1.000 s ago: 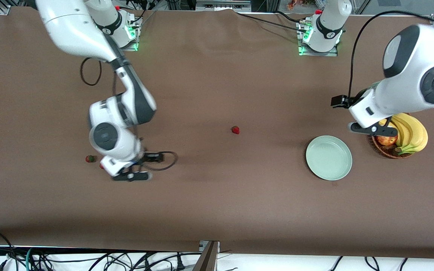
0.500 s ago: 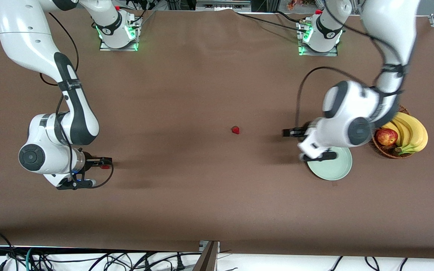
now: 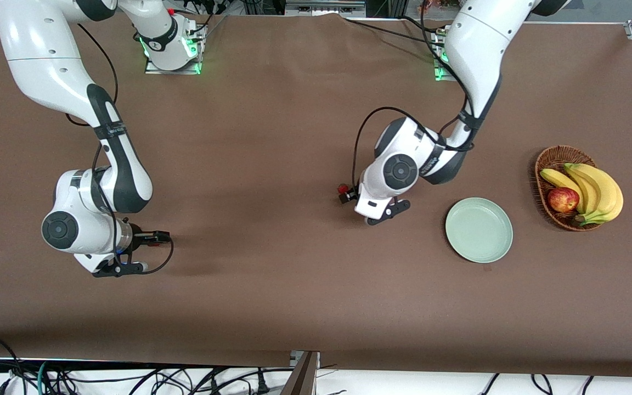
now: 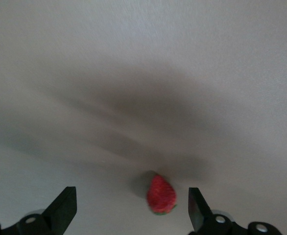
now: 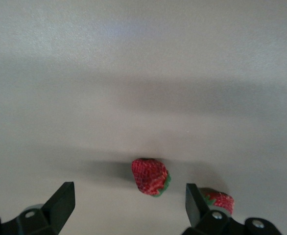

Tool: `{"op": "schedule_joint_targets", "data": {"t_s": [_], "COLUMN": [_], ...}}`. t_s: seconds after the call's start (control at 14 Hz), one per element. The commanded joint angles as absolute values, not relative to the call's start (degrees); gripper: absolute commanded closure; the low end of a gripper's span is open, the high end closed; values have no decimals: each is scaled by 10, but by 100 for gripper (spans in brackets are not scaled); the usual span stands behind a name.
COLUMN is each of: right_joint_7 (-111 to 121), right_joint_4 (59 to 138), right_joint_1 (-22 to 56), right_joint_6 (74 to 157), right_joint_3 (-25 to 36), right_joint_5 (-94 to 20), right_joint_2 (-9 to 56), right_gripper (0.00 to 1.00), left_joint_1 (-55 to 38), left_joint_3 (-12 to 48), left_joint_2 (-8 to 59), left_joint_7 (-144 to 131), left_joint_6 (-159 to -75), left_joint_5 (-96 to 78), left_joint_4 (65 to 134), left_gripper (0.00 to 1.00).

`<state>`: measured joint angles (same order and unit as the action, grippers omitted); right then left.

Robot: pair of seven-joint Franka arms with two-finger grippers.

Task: Collect all strawberries into plate
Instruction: 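Grasp the mid-table strawberry with the left gripper while the right gripper grasps another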

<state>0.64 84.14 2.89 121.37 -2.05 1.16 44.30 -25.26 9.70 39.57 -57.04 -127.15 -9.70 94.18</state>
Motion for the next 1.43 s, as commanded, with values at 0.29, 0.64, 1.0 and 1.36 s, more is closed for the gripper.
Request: {"op": "schedule_joint_targets", "data": {"t_s": [0.29,0.64,1.0,1.36], "right_joint_7": [9,10,19,19], "right_joint_4": [877,881,881,880], "right_joint_1": [24,21,17,17], "right_joint_6": [1251,1260,1262,1262], "right_joint_3": [-25,-24,-24,-24], "right_joint_5": [24,24,23,23], "right_joint_2": [444,445,446,446], "right_gripper": [0,1,56,83], "left_joint_1": [-294,-301,-300,-290], "left_joint_3": [90,89,88,51], "left_joint_2": [417,433,432,398], "left_joint_7": [-614,-607,-604,-597], "left_joint_6": [-1305,-1307,-1304,-1216], "left_joint_5": [-103,-79,-78,-21], "left_joint_4": [931,928,927,908], "left_gripper": [5,42,98,98]}}
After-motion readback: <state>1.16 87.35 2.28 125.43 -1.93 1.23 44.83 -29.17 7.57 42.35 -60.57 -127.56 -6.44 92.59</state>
